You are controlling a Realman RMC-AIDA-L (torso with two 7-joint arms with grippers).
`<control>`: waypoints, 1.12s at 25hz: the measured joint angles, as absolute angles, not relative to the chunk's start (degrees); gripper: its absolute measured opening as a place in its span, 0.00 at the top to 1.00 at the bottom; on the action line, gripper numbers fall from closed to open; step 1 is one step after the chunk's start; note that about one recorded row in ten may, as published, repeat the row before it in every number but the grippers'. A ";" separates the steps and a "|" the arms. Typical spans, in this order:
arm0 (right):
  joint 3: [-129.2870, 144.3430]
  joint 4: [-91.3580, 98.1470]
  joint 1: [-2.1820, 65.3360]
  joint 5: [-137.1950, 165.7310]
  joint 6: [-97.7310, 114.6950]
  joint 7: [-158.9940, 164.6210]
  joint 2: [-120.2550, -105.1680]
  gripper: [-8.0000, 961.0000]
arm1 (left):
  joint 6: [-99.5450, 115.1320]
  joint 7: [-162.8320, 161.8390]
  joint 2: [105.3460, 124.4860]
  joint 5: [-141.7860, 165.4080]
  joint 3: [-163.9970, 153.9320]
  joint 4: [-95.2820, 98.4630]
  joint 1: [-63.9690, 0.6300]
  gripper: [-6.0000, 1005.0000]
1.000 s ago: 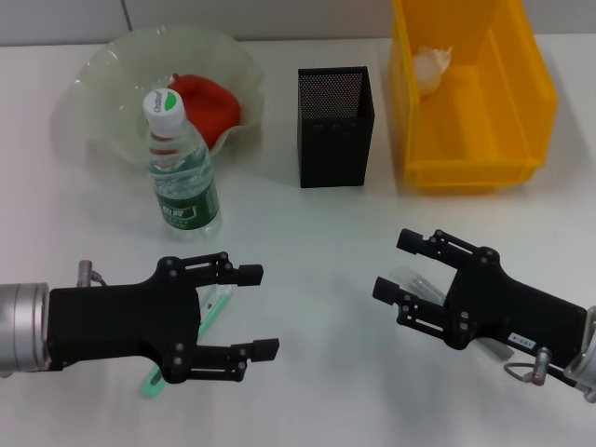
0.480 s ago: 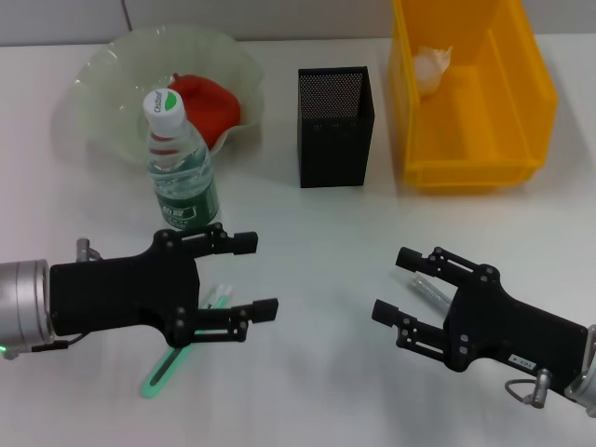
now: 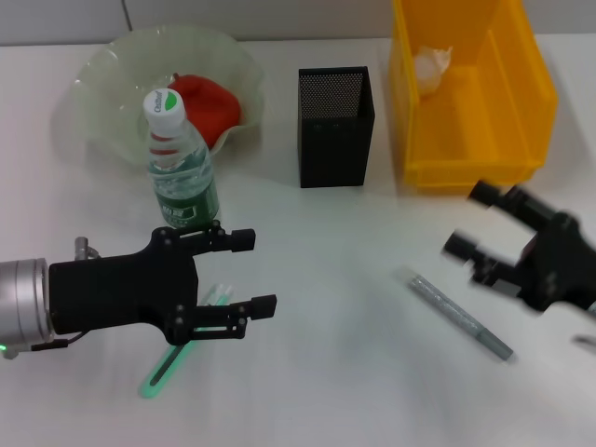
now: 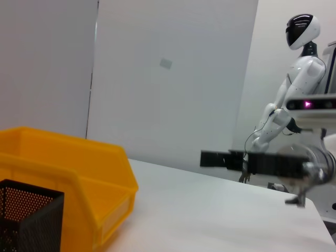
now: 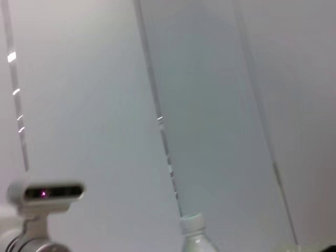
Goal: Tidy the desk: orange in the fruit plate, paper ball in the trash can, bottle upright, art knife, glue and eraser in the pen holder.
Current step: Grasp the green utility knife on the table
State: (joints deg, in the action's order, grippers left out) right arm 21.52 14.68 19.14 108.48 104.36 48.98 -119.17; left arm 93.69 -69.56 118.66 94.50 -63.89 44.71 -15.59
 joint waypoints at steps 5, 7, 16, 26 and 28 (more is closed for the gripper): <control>21.45 26.78 20.23 108.73 105.03 65.18 -119.14 0.13 | 93.64 -69.36 118.60 94.50 -63.90 44.26 -15.54 0.21; 21.47 27.85 20.37 108.73 105.20 66.25 -119.15 0.13 | 93.64 -69.32 118.56 94.51 -63.89 44.19 -15.43 0.21; 22.61 28.31 20.55 109.17 105.23 66.14 -119.24 0.13 | 93.31 -71.83 118.51 94.69 -63.80 46.51 -15.36 0.21; 34.35 22.86 19.03 109.26 103.45 51.39 -119.36 0.13 | 90.45 -90.55 118.30 105.35 -65.09 56.26 -16.06 0.21; 34.84 22.16 18.95 109.31 101.96 50.71 -119.36 0.13 | 90.45 -90.55 118.30 105.35 -65.09 56.26 -16.06 0.21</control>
